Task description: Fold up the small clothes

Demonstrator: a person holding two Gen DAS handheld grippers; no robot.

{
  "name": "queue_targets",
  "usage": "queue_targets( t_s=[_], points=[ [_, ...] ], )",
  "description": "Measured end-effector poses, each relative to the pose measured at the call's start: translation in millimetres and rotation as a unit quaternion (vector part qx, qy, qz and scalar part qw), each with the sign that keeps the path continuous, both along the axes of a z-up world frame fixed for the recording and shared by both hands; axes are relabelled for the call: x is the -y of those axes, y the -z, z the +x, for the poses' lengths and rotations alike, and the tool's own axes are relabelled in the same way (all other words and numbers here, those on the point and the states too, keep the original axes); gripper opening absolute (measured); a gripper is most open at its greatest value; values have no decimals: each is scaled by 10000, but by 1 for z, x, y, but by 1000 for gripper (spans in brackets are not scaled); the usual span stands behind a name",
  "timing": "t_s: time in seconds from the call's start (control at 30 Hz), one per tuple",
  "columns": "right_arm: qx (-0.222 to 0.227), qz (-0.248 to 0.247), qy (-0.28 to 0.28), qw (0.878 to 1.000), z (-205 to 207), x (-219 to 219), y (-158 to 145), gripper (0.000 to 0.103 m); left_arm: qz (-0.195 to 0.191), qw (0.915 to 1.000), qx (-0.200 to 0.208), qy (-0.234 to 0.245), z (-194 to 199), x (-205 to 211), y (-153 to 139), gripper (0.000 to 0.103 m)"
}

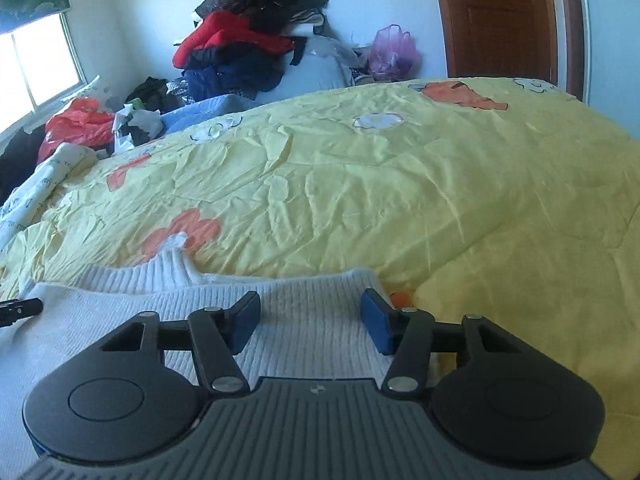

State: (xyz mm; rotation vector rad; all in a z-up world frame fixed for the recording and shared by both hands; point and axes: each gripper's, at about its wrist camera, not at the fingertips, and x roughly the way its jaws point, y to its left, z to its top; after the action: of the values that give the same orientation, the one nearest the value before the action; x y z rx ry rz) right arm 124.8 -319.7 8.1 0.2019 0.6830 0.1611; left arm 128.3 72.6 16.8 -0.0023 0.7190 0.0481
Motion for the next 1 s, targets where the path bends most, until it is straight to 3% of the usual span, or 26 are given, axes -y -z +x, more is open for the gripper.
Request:
queue_targets(
  t_s=[0.07, 0.2, 0.27, 0.33, 0.37, 0.43, 0.53, 0.63, 0.9, 1.0],
  points=[
    [9, -278, -33, 9996, 0, -9, 1, 61, 182, 9998, 3, 24, 0, 6, 2, 78],
    [186, -583, 35, 9981, -9, -23, -11, 61, 65, 10000, 25, 22, -2, 4, 2, 78],
    [600, -768, 228, 9950, -23, -38, -28, 68, 116, 9999, 32, 29, -4, 6, 1, 78],
    [898, -677, -31, 9937, -38, -53, -39, 77, 136, 9999, 29, 38, -2, 7, 1, 78],
    [893, -636, -263, 9936, -43, -61, -41, 83, 125, 9999, 28, 37, -1, 6, 1, 78],
    [727, -779, -660, 9921, -44, -78, -34, 84, 122, 9999, 27, 39, -1, 6, 1, 78],
    [173, -1133, -731, 9907, -33, -86, 0, 84, 118, 9999, 33, 41, -2, 6, 1, 78],
    [141, -728, -722, 9946, -29, -74, 1, 87, 87, 9999, 38, 43, -2, 5, 1, 78],
    [182, -811, -732, 9938, -29, -81, 3, 88, 178, 9998, 44, -60, -7, 9, -7, 80],
    [211, -765, -699, 9944, -33, -77, 1, 88, 33, 9993, 380, 5, -38, 20, -29, 80]
  ],
)
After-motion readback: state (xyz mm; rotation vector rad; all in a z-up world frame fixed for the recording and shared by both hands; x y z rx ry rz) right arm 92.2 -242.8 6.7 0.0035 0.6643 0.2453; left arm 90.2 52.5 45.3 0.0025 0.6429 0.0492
